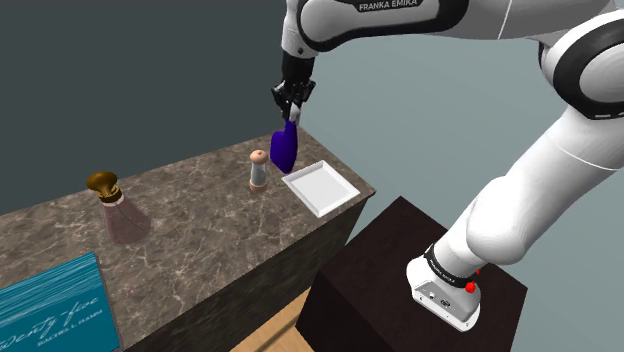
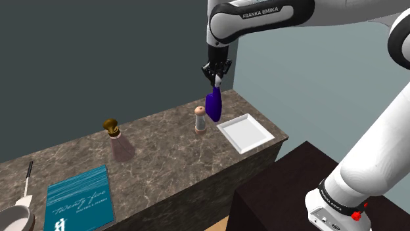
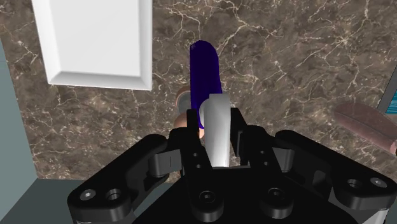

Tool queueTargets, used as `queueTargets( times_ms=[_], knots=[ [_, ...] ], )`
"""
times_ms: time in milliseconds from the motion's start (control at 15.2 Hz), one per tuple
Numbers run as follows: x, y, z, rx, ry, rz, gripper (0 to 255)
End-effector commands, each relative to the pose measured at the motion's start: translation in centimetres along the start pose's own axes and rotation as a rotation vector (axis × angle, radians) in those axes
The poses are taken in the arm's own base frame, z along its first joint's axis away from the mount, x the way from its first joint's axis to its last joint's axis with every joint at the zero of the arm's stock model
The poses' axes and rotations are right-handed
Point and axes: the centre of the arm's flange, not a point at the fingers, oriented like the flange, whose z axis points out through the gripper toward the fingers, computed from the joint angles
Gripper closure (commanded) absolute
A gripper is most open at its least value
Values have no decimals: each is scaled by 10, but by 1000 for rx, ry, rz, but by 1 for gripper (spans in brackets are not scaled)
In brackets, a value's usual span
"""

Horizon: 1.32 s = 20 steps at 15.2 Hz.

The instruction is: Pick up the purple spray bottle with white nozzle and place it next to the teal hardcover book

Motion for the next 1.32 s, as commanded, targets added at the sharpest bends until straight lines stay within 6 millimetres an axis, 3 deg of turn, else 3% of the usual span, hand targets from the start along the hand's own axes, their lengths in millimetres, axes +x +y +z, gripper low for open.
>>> queueTargets(
  times_ms=[0,990,1254],
  knots=[
    [-1,1,-10,0,0,0,255],
    [2,0,-88,0,0,0,255],
    [0,-47,-65,0,0,0,255]
  ],
)
